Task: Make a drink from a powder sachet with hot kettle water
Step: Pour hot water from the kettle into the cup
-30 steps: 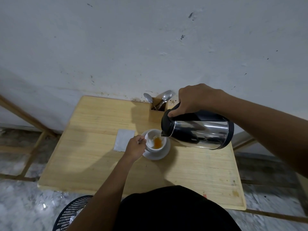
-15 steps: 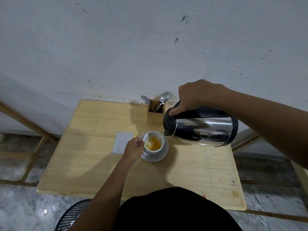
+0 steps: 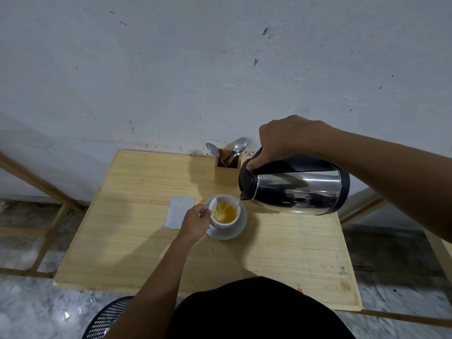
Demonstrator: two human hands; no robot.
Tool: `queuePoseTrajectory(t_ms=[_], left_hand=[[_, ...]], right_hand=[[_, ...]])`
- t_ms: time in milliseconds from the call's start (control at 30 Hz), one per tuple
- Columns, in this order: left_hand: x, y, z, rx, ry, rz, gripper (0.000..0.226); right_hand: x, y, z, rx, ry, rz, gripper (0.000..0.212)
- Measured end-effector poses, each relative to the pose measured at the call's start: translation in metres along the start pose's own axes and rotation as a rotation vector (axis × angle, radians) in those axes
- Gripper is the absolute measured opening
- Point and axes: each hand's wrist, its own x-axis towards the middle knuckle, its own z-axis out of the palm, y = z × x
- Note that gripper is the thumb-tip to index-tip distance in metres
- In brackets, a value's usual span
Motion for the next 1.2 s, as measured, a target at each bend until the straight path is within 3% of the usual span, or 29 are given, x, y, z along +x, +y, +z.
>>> queuePoseTrajectory(t_ms=[433, 1200], left_hand=[[0.0001, -0.0005, 0.0003, -0.001, -0.001, 0.002, 0.016], [0.0024, -0.002, 0.0008, -0.007, 0.003, 0.009, 0.024]], right_hand=[[0.0012, 0.0019, -0.0011, -0.009, -0.01, 0.006, 0.062], [0.0006, 0.0029, 0.0027, 0.0, -0.022, 0.0, 0.062]])
